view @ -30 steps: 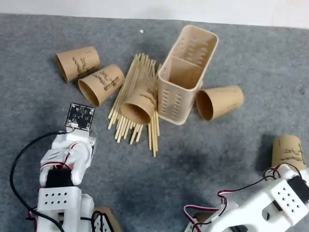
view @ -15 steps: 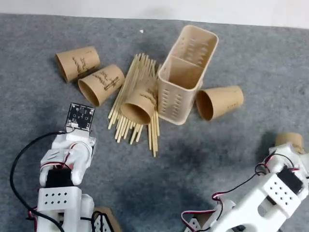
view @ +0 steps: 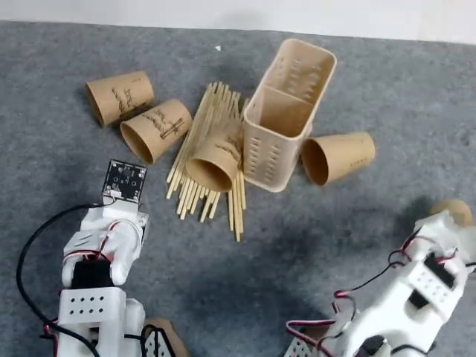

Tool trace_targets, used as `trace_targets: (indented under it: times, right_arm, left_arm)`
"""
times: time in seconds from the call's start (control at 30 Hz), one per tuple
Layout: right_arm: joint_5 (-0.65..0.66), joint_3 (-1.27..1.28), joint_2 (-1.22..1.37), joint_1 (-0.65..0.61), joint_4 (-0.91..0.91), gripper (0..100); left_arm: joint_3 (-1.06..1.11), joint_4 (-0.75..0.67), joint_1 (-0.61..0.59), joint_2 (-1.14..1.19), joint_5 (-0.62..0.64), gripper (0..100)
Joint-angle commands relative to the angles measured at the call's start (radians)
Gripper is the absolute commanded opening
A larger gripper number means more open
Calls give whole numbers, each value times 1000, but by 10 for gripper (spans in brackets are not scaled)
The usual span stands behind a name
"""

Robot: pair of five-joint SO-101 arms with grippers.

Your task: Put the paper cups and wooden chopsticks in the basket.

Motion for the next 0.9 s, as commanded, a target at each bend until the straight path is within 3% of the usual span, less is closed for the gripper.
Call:
trace_targets:
  times: [0.0,0.1,0.23,0.47,0.6,0.7,0.87]
  right_arm:
    - [104,-170,77,-5,65,4]
    - [147,-380,188,-19,240,5]
    - [215,-805,361,-125,610,5]
    - [216,-1768,668,-516,1190,5]
    - [221,-2282,840,-717,1336,5]
    - [221,-2577,938,-802,1362,5]
    - [232,-2631,1072,-897,1308,5]
  left_arm:
    - [-4,-17,-2,-2,-8,164]
    - [-4,-17,-1,-2,-8,164]
    - [-2,-17,1,-1,-8,164]
    - [-2,-17,1,-1,-8,164]
    - [13,-18,1,-8,-8,164]
    - [13,-18,1,-8,-8,164]
    - [13,-18,1,-8,-8,164]
